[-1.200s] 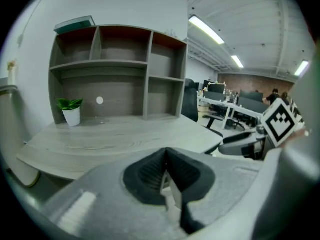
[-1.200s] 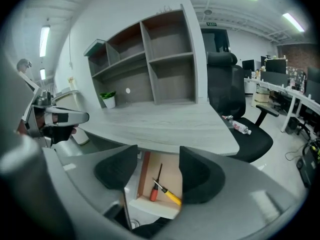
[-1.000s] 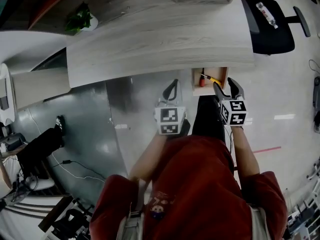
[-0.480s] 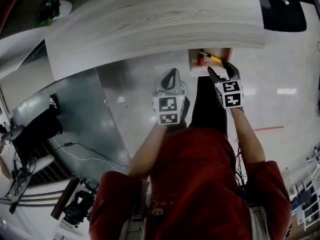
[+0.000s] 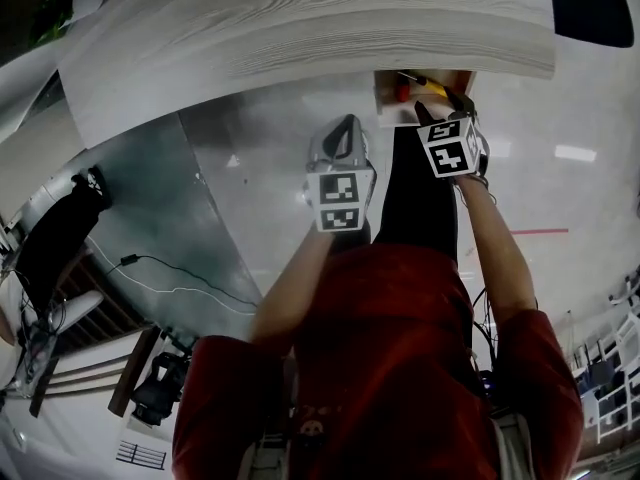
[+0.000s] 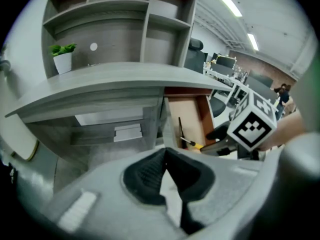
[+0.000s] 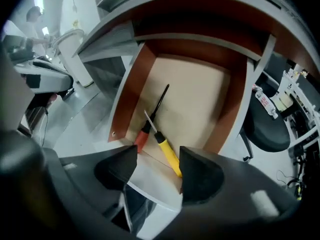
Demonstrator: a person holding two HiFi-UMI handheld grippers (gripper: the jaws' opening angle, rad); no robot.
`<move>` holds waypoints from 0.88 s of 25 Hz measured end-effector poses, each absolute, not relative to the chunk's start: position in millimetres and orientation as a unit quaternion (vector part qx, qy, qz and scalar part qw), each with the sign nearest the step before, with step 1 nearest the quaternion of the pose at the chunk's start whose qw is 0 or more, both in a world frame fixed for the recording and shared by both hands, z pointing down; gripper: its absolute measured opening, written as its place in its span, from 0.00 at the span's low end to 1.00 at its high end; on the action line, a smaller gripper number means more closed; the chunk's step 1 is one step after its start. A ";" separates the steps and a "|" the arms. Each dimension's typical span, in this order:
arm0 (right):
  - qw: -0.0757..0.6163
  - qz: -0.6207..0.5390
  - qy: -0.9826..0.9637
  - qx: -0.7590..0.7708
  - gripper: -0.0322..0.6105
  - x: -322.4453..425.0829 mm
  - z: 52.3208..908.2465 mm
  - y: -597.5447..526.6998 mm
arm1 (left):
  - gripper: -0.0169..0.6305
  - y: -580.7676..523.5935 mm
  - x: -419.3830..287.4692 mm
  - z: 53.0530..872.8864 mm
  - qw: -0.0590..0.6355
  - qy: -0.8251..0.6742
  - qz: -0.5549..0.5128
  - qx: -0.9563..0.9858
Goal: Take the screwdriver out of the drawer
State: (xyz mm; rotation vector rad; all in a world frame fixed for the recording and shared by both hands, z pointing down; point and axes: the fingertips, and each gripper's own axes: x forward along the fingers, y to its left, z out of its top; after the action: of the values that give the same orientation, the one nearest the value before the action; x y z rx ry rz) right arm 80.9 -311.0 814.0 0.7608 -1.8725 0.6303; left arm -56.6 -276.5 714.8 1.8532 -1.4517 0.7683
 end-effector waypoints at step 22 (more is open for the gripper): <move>0.595 0.126 -0.743 0.278 0.44 72.5 875.0 -314.5 | 0.02 -253.5 -73.8 749.5 0.356 -0.559 0.323 0.676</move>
State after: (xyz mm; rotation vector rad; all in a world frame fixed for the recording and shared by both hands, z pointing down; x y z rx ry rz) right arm 72.5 -314.5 875.0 0.6465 -1.7271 0.2927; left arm -73.8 -253.5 749.5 1.7455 -1.4440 0.8333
